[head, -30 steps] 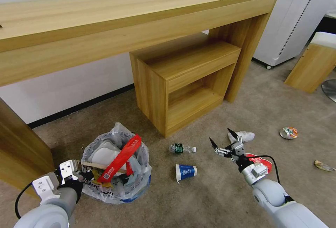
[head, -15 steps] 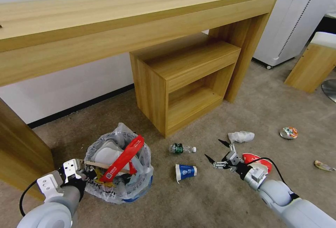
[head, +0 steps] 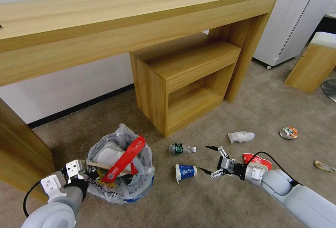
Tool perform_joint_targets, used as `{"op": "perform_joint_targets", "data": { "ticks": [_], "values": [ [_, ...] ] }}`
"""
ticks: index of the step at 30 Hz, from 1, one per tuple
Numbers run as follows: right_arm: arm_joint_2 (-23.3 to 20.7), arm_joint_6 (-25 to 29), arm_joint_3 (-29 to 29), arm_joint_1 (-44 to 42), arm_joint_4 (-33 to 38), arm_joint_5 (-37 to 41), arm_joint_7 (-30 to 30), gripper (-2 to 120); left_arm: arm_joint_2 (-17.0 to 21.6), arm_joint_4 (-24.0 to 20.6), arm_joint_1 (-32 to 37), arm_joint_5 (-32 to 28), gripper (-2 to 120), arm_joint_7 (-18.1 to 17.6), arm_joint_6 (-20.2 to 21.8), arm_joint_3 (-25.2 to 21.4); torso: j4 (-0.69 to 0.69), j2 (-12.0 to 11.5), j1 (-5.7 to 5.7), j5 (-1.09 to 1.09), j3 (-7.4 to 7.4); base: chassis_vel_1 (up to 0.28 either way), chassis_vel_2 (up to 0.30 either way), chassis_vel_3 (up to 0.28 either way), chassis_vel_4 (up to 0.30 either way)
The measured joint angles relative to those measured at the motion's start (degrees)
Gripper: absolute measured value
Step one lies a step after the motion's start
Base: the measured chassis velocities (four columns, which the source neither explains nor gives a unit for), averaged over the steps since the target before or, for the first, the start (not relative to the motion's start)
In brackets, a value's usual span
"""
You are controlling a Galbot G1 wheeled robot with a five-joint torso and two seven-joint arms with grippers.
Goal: Pick up the trash bin and place the garbage on the floor into it.
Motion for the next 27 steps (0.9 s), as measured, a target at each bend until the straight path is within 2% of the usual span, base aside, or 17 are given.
{"op": "perform_joint_targets", "data": {
  "ticks": [10,15,27],
  "values": [
    [4.42,-0.48,-2.43,0.96,-2.72,-2.14,-2.42,99,-1.06,0.23,0.25,1.22,0,0.44,-0.02,0.02,0.0,0.0,0.0,0.01,0.0,0.0,0.0,0.0,0.0],
    [5.26,-0.37,-3.84,1.9,-4.29,-2.4,-3.66,98,-1.67,0.22,0.24,1.55,0,0.5,-0.05,0.25,0.0,0.0,0.0,0.01,0.0,0.0,0.0,0.0,0.0],
    [8.17,0.33,-5.69,4.8,-11.9,-3.43,-6.5,96,-1.73,0.16,-0.05,1.66,0,0.57,-0.09,0.49,0.0,0.0,0.0,0.01,0.0,0.0,0.0,0.0,0.0]
  ]
}}
